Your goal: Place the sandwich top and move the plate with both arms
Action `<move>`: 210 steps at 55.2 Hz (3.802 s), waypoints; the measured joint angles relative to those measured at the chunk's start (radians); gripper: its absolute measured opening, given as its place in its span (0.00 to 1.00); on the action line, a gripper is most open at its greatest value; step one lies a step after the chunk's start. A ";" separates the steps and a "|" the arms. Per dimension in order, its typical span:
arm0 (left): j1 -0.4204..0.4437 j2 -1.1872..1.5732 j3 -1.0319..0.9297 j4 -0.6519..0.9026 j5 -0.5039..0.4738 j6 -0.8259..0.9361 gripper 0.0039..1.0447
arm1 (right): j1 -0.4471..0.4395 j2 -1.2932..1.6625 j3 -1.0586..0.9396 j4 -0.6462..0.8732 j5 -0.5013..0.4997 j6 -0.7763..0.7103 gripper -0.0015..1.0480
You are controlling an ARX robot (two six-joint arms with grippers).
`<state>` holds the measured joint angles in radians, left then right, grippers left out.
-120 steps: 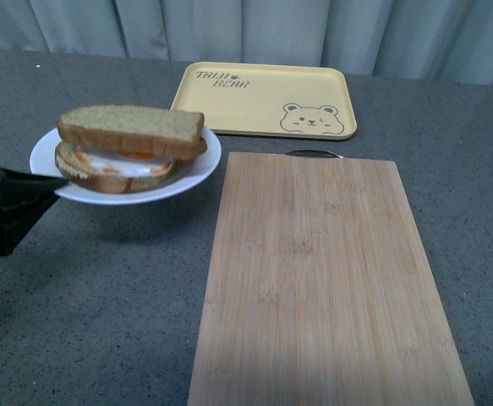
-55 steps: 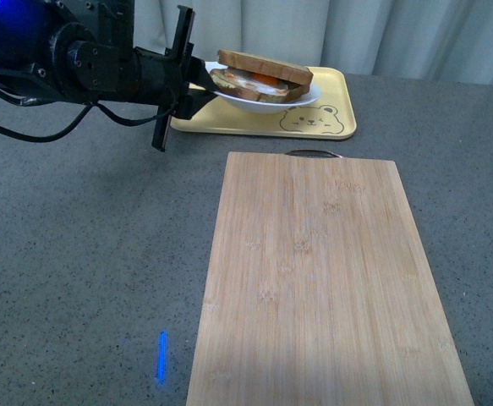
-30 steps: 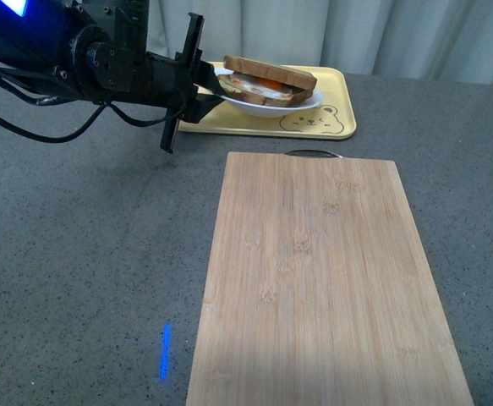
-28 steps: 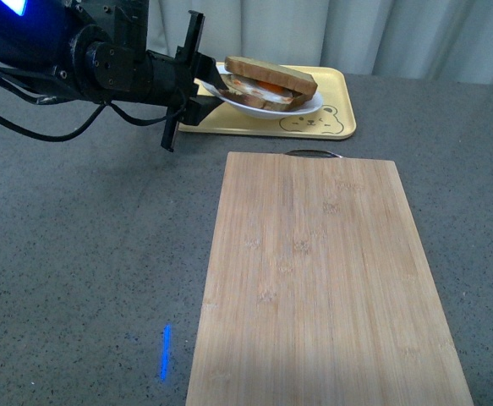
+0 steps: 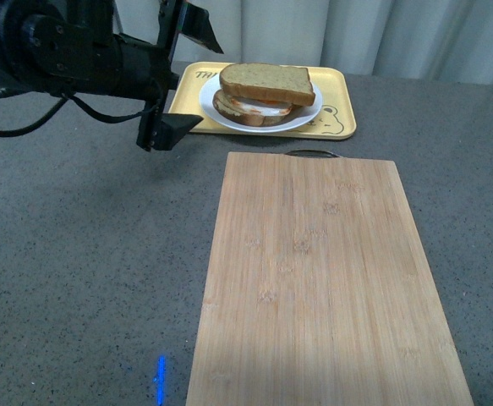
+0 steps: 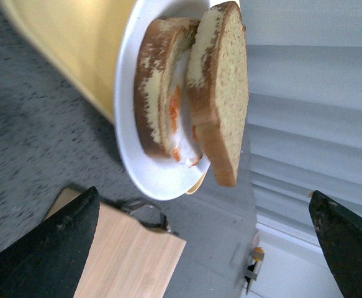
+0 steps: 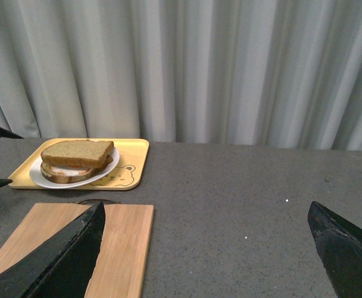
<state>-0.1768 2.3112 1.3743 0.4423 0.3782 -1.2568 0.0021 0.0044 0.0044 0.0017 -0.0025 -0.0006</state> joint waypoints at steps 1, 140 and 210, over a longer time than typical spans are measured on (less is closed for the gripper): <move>0.001 -0.020 -0.026 -0.004 -0.005 0.010 0.95 | 0.000 0.000 0.000 0.000 0.000 0.000 0.91; 0.175 -2.043 -1.357 -0.170 -0.378 1.249 0.03 | 0.000 0.000 0.000 0.000 0.000 0.000 0.91; 0.175 -2.307 -1.357 -0.440 -0.378 1.250 0.93 | 0.000 0.000 0.000 0.000 0.000 0.000 0.91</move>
<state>-0.0021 0.0040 0.0174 0.0021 -0.0002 -0.0063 0.0021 0.0044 0.0044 0.0017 -0.0025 -0.0006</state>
